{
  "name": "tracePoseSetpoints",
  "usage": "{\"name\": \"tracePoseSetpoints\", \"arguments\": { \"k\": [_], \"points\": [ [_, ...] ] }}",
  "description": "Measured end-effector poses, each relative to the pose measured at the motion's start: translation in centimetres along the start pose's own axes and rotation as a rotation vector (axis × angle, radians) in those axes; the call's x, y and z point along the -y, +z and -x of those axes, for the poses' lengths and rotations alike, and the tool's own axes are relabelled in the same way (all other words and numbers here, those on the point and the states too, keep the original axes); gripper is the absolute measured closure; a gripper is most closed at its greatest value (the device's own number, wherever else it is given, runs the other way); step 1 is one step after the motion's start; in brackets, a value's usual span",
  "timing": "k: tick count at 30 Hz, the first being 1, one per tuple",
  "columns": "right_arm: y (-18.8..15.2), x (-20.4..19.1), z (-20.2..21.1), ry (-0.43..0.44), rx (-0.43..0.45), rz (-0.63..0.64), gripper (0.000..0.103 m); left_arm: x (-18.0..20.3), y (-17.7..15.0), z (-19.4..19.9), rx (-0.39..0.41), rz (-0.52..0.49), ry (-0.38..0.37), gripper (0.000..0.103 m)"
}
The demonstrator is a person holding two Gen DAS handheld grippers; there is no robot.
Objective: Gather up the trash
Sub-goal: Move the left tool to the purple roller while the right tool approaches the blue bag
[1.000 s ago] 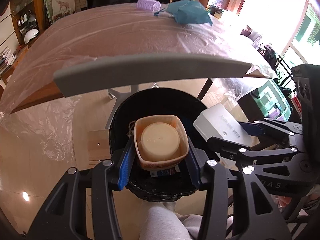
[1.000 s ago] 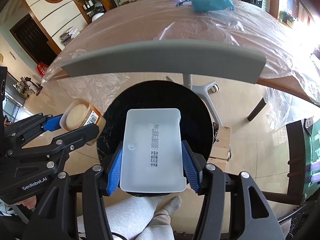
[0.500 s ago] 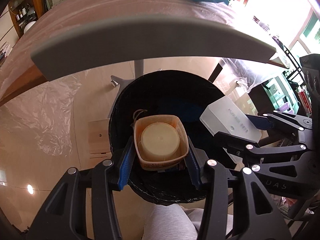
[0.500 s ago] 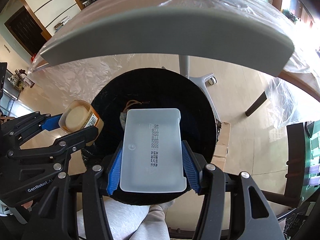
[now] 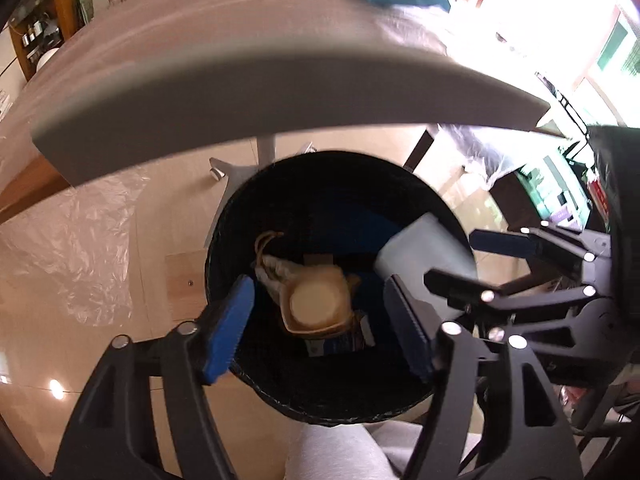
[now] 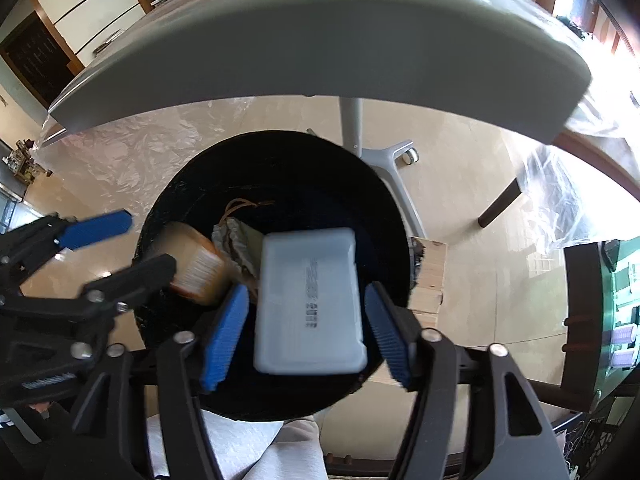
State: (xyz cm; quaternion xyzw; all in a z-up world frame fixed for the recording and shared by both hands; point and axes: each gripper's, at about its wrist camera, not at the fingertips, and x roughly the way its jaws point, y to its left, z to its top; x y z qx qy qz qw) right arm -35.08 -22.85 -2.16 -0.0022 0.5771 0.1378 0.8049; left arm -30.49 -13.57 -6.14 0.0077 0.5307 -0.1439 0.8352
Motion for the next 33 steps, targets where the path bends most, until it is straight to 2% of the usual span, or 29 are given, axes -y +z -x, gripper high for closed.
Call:
{"name": "tracePoseSetpoints", "arguments": {
  "k": [3,7,10,12,13,14,15,18,21,24,27,33],
  "points": [
    [-0.3,0.7,0.8,0.004,0.013,-0.009,0.030,0.0,0.3,0.5,0.006,0.010,0.006,0.030],
    [-0.8,1.2,2.6,0.011,0.043,-0.017,0.029,0.0,0.4,2.1,0.042,0.019,0.005,0.030],
    [-1.0,1.3,5.4,0.023,0.100,-0.005,0.029,-0.1,0.8,4.6,0.091,0.033,-0.017,0.030],
    [-1.0,1.2,8.4,0.047,0.174,0.013,0.025,0.1,1.4,7.2,0.158,0.033,-0.039,0.024],
    [-0.9,1.1,9.5,0.053,0.206,0.020,0.018,0.1,1.8,8.2,0.194,0.030,-0.043,0.014],
    [-0.5,0.9,11.0,0.051,0.257,0.027,0.016,0.1,2.3,9.4,0.239,0.026,-0.042,0.007],
    [-0.3,0.9,11.7,0.046,0.283,0.030,0.012,0.2,3.1,10.7,0.290,0.017,-0.030,0.005],
    [2.0,0.9,13.7,-0.008,0.374,0.037,0.005,-0.1,5.8,11.9,0.337,-0.003,0.001,0.003],
    [5.3,1.3,13.7,-0.077,0.427,0.038,0.004,-1.1,10.0,11.4,0.367,-0.022,0.026,0.003],
    [9.6,2.1,12.3,-0.134,0.427,0.020,0.004,-2.2,13.2,10.3,0.374,-0.052,0.039,0.003],
    [13.1,2.8,10.8,-0.170,0.410,-0.011,0.004,-3.7,18.4,8.3,0.360,-0.080,0.030,0.003],
    [19.2,5.5,8.1,-0.166,0.387,-0.099,0.004,-5.8,25.0,3.3,0.272,-0.152,-0.024,0.003]
  ]
}}
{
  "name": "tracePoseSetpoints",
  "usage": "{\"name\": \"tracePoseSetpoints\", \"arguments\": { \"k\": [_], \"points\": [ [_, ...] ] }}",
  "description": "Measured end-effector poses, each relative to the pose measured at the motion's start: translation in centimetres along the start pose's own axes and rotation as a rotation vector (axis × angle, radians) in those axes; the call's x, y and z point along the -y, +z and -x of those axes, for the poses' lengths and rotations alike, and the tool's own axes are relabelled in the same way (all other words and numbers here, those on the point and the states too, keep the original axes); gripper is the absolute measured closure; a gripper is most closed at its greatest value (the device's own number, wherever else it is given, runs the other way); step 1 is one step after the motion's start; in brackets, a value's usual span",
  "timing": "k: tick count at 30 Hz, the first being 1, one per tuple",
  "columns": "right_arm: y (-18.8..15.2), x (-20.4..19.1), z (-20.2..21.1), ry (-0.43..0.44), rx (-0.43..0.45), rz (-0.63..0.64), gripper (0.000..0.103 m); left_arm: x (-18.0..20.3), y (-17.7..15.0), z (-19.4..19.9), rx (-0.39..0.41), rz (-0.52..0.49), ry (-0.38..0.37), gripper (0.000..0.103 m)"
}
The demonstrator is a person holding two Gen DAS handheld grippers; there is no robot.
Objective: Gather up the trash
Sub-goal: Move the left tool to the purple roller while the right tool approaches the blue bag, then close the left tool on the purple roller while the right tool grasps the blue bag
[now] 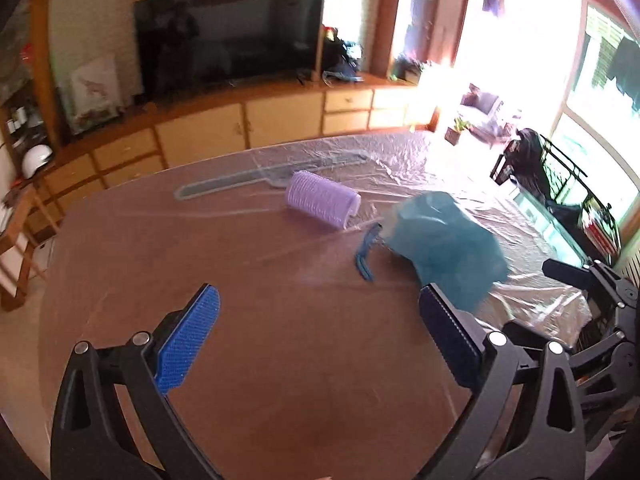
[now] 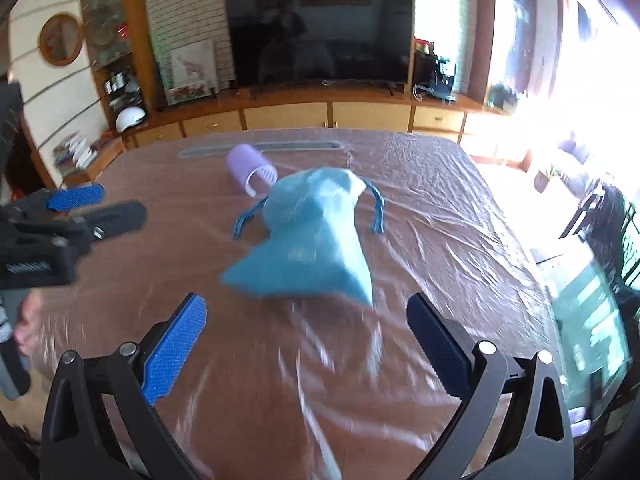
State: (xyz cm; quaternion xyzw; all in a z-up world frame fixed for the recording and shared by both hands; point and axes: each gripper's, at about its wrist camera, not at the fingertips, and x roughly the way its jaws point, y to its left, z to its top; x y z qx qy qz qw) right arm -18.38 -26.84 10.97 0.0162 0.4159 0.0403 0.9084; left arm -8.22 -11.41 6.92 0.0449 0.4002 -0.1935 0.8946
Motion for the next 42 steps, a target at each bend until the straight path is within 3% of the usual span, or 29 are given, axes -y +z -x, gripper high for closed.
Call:
{"name": "tracePoseSetpoints", "arguments": {
  "k": [5,10,14,18,22,33,38,42],
  "points": [
    [3.0,2.1,-4.5,0.080,-0.074,-0.141,0.004,-0.6,2.7,-4.0,-0.033,-0.045,-0.018,0.003],
    [4.0,2.3,-7.7,0.094,-0.127,-0.107,0.004,-0.6,4.4,-7.5,-0.053,-0.086,-0.008,0.003],
    [4.6,2.1,-9.2,0.116,-0.148,-0.093,0.004,-0.7,5.5,-9.6,-0.072,-0.086,-0.065,0.003],
    [4.9,2.1,-10.2,0.132,-0.156,-0.071,0.004,-0.2,6.1,-11.9,-0.098,-0.141,-0.073,0.003],
    [5.1,2.2,-10.8,0.144,-0.152,-0.064,0.014,-0.3,6.9,-13.0,-0.106,-0.150,-0.069,0.003],
    [5.6,1.1,-11.2,0.133,-0.144,-0.031,0.014,0.3,7.4,-13.9,-0.108,-0.192,-0.026,0.015],
    [5.2,1.1,-11.2,0.149,-0.145,-0.047,0.025,0.3,7.3,-14.2,-0.117,-0.187,-0.029,0.027],
    [5.0,0.7,-10.8,0.160,-0.138,-0.053,0.042,0.4,7.3,-13.9,-0.107,-0.184,-0.022,0.028]
  ]
}}
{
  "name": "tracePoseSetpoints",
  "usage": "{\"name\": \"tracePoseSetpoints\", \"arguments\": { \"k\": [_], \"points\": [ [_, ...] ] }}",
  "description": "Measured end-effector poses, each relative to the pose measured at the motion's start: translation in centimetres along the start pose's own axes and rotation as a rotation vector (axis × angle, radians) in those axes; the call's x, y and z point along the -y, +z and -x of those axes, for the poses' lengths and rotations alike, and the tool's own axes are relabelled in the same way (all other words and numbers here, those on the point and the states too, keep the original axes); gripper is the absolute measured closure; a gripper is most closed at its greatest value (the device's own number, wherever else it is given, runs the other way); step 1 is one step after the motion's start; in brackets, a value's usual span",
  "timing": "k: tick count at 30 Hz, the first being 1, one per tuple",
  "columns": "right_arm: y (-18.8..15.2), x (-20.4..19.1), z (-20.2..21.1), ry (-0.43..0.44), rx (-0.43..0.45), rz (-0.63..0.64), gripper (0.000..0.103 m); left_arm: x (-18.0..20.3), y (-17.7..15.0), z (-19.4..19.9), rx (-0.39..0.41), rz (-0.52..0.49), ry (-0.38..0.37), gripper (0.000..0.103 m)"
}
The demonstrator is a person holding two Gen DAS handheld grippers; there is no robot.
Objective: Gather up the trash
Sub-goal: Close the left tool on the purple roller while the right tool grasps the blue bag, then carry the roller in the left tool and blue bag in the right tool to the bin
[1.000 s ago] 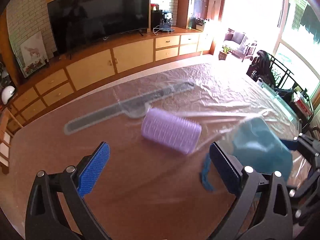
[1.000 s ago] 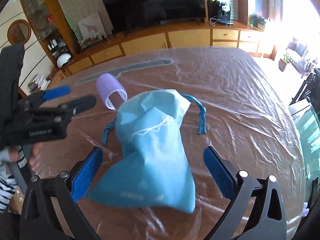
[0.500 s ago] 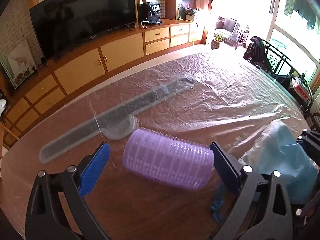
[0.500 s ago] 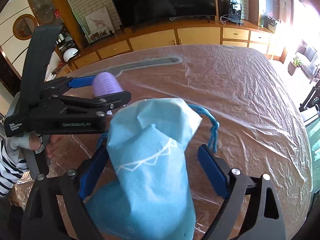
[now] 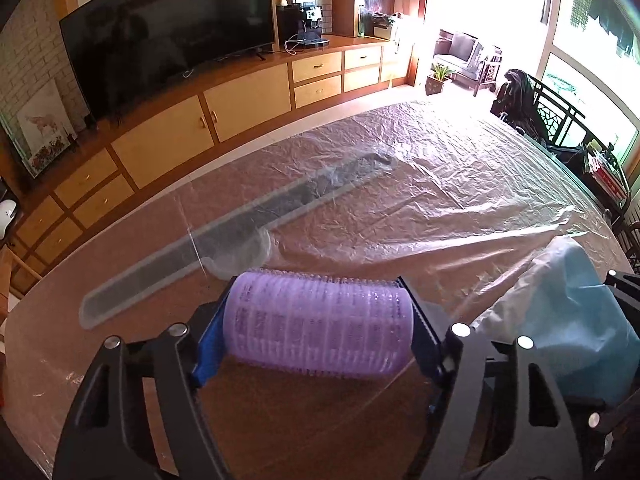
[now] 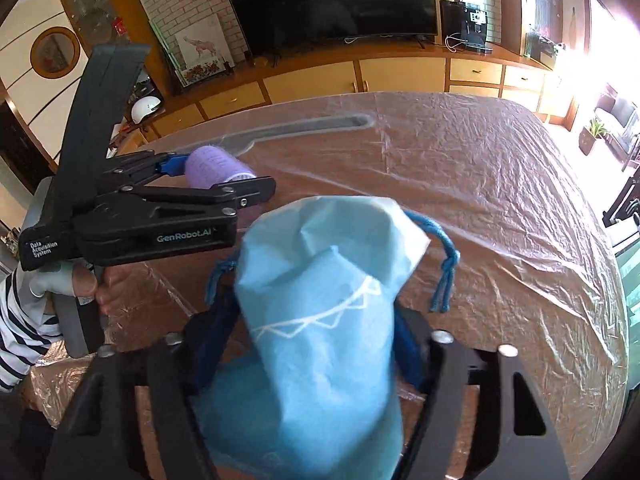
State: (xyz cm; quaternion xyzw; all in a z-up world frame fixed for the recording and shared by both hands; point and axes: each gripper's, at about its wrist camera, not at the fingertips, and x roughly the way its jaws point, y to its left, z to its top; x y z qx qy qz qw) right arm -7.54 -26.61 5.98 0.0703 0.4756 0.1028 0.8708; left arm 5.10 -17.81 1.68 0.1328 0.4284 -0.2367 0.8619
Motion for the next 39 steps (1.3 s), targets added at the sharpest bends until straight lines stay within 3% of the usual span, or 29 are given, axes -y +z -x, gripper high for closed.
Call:
{"name": "tracePoseSetpoints", "arguments": {
  "k": [9,21,30,39],
  "points": [
    [-0.2,0.5,1.8,0.029,0.051,-0.019,0.057,0.1,-0.6,2.3,0.045,0.051,0.015,0.028],
    [-2.7,0.2,4.0,0.101,0.033,-0.082,0.059,0.2,-5.2,7.3,0.065,0.155,0.050,0.028],
    [-5.9,-1.6,5.2,0.085,0.002,-0.091,0.060,1.6,-9.1,11.5,0.094,0.204,0.053,0.028],
    [-8.6,-3.6,8.1,0.076,0.034,-0.066,0.061,2.7,-12.3,14.7,0.112,0.249,0.041,0.028]
  ]
}}
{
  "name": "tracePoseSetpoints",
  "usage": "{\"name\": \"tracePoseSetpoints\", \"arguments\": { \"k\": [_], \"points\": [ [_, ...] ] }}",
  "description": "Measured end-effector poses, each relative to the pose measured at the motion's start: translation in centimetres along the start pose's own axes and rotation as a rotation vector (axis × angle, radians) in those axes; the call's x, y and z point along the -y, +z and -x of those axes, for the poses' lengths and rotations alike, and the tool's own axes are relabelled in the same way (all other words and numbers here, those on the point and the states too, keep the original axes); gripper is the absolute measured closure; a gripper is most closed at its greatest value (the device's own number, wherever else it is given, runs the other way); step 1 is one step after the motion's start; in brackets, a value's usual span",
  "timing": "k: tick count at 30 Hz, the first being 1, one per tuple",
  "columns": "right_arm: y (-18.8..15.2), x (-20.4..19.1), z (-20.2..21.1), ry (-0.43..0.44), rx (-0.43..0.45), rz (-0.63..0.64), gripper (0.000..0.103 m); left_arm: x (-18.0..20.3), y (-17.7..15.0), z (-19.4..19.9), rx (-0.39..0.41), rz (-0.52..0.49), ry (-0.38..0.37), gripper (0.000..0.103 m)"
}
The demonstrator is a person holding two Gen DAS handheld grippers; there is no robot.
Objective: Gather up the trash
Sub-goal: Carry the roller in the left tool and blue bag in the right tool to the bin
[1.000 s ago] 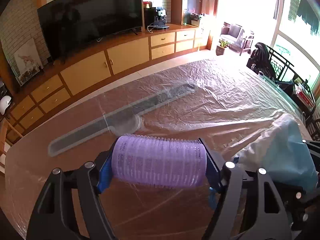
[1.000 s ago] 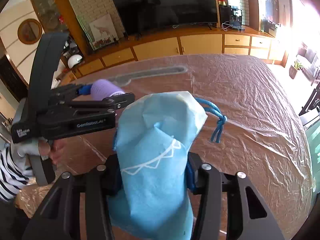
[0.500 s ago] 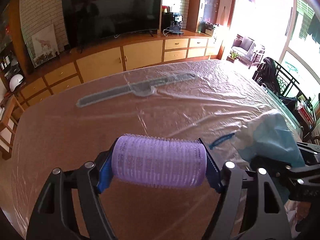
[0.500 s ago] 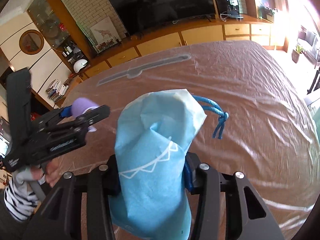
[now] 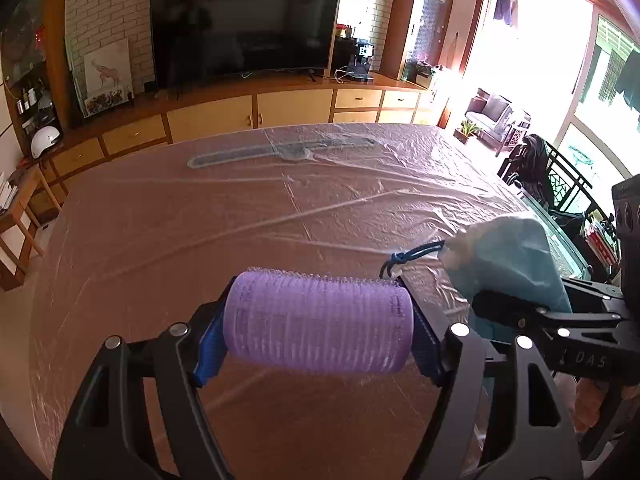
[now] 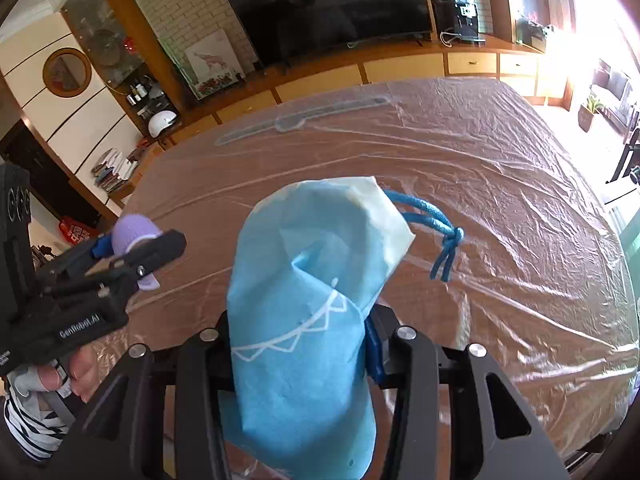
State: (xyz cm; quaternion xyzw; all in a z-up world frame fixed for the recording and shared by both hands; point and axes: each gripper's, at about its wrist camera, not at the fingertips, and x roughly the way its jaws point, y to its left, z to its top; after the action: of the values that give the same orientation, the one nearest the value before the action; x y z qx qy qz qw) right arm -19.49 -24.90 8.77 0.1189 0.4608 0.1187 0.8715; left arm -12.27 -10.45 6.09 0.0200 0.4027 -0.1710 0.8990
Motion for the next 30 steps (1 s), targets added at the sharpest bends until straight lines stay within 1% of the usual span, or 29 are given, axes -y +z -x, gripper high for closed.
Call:
{"name": "tracePoseSetpoints", "arguments": {
  "k": [6,11,15,21,30],
  "points": [
    [-1.5,-0.6,2.4,0.044,0.011,0.021,0.061,1.1,-2.7,2.4,0.001,0.010,0.024,0.028],
    [-3.7,-0.9,5.0,0.093,0.009,0.059,0.061,2.1,-5.4,4.3,-0.001,0.040,0.049,0.028],
    [-5.8,-1.2,6.9,0.114,0.008,0.093,0.061,3.4,-7.5,5.9,-0.002,0.054,0.072,0.028],
    [-10.2,-1.4,9.6,0.142,-0.016,0.114,0.061,5.1,-10.6,7.8,-0.017,0.070,0.088,0.028],
    [-14.9,-2.2,11.0,0.154,-0.070,0.150,0.061,6.9,-14.3,9.5,-0.042,0.076,0.094,0.028]
  ]
}}
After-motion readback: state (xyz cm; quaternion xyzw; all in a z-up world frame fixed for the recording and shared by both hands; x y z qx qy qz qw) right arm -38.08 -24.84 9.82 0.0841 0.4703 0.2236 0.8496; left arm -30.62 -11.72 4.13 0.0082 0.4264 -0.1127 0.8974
